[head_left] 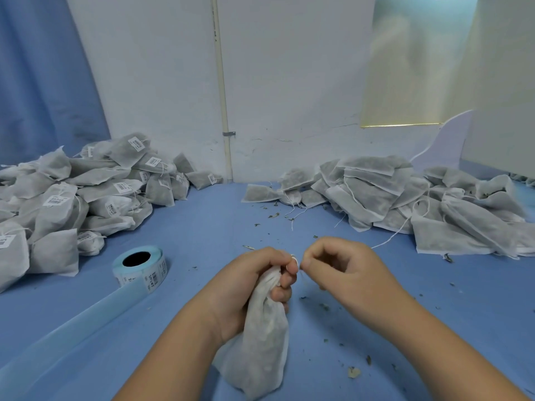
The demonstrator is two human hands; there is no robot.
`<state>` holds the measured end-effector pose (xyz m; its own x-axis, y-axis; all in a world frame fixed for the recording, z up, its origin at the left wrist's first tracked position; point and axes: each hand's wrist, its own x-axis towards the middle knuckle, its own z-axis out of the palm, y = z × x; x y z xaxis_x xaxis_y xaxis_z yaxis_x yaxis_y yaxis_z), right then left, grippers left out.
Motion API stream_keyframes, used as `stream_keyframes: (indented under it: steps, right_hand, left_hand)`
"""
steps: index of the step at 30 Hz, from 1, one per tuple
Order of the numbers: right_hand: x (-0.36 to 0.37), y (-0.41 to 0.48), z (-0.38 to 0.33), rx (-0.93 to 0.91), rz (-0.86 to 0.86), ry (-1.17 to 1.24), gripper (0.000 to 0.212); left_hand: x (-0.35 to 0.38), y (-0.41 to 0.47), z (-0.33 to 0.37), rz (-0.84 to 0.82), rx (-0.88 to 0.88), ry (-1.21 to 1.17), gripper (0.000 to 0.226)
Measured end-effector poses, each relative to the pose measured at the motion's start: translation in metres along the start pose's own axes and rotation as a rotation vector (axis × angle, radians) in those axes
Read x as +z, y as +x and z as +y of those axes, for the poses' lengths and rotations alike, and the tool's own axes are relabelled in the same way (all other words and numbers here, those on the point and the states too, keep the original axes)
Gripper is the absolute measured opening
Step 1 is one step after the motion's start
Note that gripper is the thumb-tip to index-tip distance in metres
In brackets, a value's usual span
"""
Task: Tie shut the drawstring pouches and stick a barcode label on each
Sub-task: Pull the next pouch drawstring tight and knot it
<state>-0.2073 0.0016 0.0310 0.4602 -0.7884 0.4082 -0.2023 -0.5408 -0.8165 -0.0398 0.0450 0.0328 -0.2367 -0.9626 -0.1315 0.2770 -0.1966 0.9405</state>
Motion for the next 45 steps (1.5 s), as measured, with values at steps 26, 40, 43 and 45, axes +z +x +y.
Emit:
stream_keyframes:
  steps: [26, 40, 43, 45]
  right_hand:
    - [-0.003, -0.001, -0.001, 0.201, -0.263, 0.050, 0.037]
    - [-0.009, 0.000, 0.004, 0.200, -0.292, 0.016, 0.010]
    - [-0.010, 0.000, 0.004, 0.203, -0.292, 0.027, 0.009]
    - [-0.010, 0.000, 0.004, 0.207, -0.282, 0.022, 0.008]
  left_hand:
    - [-0.006, -0.007, -0.001, -0.092, -0.012, 0.342, 0.015]
    - [-0.003, -0.007, 0.001, -0.014, -0.017, 0.292, 0.007]
    - [-0.003, -0.007, 0.000, 0.014, -0.004, 0.293, 0.009]
    - [-0.003, -0.006, 0.000, 0.029, 0.009, 0.287, 0.007]
